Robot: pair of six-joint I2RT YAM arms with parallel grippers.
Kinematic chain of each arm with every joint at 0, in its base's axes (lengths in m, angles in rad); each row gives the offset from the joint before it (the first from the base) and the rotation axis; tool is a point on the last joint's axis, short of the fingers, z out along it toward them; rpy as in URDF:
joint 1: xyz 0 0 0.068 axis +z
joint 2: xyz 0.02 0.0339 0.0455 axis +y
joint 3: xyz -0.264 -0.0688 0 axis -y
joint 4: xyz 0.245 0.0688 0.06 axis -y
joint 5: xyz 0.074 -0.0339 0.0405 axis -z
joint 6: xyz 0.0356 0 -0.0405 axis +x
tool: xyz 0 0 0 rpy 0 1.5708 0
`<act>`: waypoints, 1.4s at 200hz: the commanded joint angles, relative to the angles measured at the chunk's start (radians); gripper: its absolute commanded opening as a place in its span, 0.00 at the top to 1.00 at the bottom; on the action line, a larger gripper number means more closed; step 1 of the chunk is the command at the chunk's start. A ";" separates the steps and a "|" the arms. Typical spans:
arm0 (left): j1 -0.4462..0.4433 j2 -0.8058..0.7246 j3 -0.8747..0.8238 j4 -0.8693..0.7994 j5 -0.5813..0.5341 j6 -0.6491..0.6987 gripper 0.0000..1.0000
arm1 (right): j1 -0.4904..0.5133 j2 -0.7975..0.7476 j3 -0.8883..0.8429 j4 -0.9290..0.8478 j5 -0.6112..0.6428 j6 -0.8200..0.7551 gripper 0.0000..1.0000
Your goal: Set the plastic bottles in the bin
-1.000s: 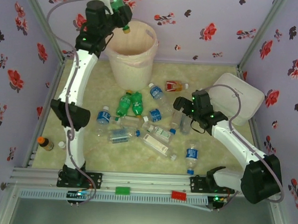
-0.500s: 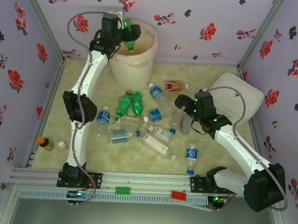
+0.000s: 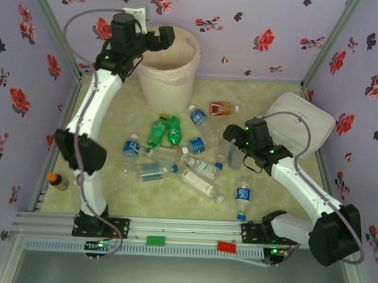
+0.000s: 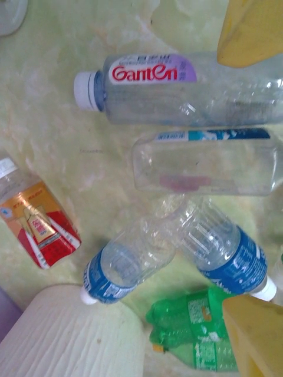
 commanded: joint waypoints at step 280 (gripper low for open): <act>-0.244 -0.528 -1.269 0.290 -0.227 -0.445 0.00 | 0.254 0.036 -0.270 -0.284 0.087 0.163 0.35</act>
